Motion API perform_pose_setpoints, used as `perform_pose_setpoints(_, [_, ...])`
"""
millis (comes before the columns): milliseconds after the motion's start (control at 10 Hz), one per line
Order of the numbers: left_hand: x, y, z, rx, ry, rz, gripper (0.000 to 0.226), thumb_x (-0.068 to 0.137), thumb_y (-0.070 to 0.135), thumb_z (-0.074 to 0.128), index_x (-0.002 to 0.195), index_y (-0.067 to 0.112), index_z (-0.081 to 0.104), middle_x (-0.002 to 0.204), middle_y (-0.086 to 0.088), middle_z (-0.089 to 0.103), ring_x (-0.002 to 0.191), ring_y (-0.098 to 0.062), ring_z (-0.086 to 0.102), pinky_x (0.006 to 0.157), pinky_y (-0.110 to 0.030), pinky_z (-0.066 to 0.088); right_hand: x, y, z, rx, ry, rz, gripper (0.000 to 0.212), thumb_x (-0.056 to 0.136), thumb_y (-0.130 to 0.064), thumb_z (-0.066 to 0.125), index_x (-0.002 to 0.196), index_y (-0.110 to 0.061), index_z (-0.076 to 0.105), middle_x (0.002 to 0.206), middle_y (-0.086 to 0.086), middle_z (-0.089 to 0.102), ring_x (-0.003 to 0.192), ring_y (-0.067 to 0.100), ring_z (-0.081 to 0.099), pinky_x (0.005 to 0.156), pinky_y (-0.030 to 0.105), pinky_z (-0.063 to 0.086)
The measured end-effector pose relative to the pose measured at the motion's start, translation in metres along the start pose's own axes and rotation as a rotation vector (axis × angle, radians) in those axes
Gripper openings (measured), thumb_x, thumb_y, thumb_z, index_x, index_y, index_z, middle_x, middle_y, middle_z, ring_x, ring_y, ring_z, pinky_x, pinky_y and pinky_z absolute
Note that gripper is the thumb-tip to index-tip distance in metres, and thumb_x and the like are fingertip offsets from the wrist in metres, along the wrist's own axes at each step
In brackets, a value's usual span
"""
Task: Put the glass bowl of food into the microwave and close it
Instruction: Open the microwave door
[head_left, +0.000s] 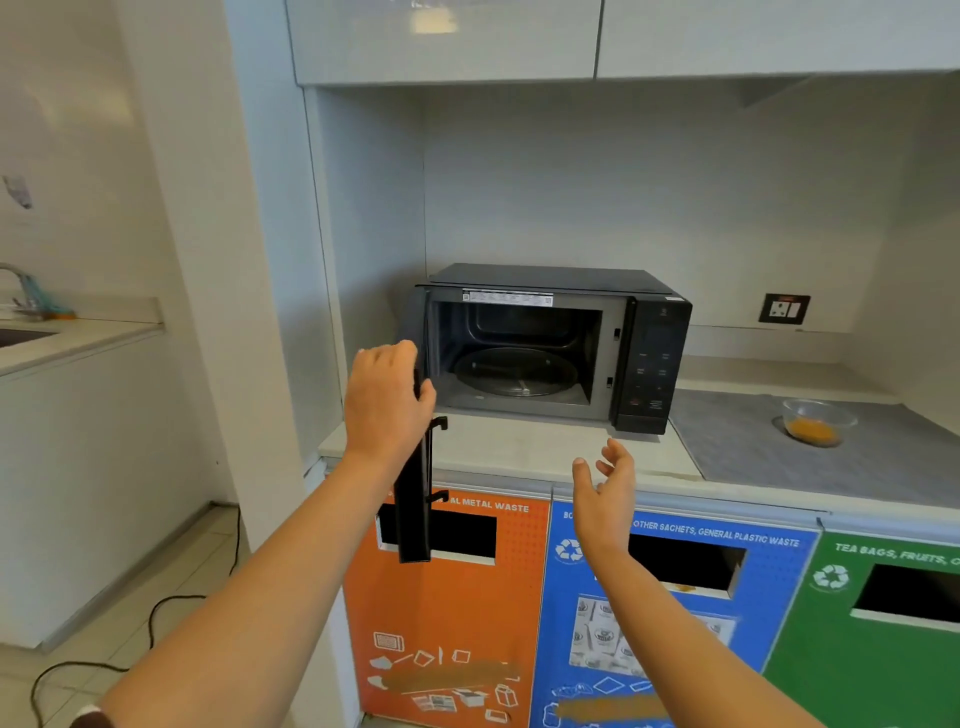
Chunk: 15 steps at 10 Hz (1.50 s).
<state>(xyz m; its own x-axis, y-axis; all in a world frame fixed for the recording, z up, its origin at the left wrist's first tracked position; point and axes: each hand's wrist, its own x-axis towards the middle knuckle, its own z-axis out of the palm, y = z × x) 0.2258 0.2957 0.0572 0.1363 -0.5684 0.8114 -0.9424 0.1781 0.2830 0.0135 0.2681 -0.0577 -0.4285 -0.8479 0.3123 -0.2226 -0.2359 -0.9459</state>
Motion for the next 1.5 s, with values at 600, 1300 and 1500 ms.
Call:
perform_pose_setpoints(600, [0.019,-0.040,-0.029,0.585,-0.203,-0.255,0.020,0.080,0.007,0.063,0.100,0.008,0.062,0.097,-0.010,0.065,0.105,-0.029,0.048,0.102,-0.047,0.032,0.001,-0.032,0.016,-0.053,-0.087,-0.021,0.050,0.093,-0.020,0.051,0.139,-0.014,0.032,0.143,0.008,0.043,0.127,0.023,0.046,0.102,0.038,0.041])
perform_pose_setpoints(1300, [0.016,-0.043,-0.026,0.655,-0.278,-0.332,0.069,0.075,0.028,0.059,0.134,0.003,0.035,0.136,-0.021,0.044,0.128,-0.036,0.038,0.111,-0.060,0.015,0.001,-0.054,0.020,-0.112,-0.150,-0.063,0.051,0.092,-0.019,0.052,0.139,-0.016,0.033,0.146,0.008,0.042,0.129,0.024,0.046,0.101,0.038,0.043])
perform_pose_setpoints(1500, [0.009,-0.017,-0.015,0.455,-0.152,-0.216,0.062,0.077,0.025,0.060,0.133,0.008,0.039,0.149,-0.018,0.032,0.141,-0.033,0.020,0.110,-0.063,0.005,0.002,-0.053,0.014,-0.113,-0.144,-0.070,0.050,0.092,-0.019,0.053,0.139,-0.016,0.034,0.145,0.007,0.042,0.129,0.023,0.046,0.101,0.036,0.043])
